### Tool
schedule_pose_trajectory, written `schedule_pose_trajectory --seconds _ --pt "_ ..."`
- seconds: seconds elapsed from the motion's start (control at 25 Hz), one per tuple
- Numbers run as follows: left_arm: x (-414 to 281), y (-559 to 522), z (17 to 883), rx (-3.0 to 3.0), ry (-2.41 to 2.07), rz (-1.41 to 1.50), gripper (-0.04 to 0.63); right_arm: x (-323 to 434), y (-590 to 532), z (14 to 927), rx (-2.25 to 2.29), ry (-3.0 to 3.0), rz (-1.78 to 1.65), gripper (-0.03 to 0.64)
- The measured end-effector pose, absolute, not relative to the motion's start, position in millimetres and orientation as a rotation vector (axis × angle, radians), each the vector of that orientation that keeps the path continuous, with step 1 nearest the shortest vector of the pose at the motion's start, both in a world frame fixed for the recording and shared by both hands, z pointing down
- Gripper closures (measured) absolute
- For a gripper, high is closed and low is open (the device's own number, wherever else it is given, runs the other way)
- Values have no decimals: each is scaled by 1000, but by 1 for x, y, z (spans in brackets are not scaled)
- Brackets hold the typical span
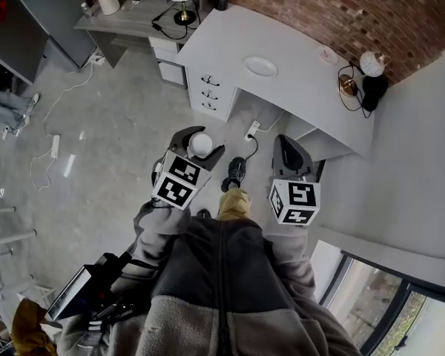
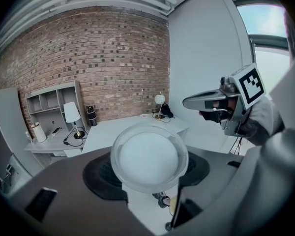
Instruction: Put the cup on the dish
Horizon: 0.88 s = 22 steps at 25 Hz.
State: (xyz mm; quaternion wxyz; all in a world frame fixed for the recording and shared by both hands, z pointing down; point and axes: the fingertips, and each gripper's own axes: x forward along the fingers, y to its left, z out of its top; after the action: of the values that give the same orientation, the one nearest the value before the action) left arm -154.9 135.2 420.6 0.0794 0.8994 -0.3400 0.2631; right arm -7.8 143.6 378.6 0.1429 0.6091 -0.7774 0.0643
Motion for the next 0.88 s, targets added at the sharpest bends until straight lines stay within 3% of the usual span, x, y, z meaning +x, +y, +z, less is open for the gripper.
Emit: schedule_pose_trajectory --seconds 0.28,0.88 --pt "-146 52 407 2680 -1117 797 334 0 50 367 1694 -2333 140 614" --pt "-54 -93 402 2679 -1067 834 334 75 -100 369 1660 -2356 202 614"
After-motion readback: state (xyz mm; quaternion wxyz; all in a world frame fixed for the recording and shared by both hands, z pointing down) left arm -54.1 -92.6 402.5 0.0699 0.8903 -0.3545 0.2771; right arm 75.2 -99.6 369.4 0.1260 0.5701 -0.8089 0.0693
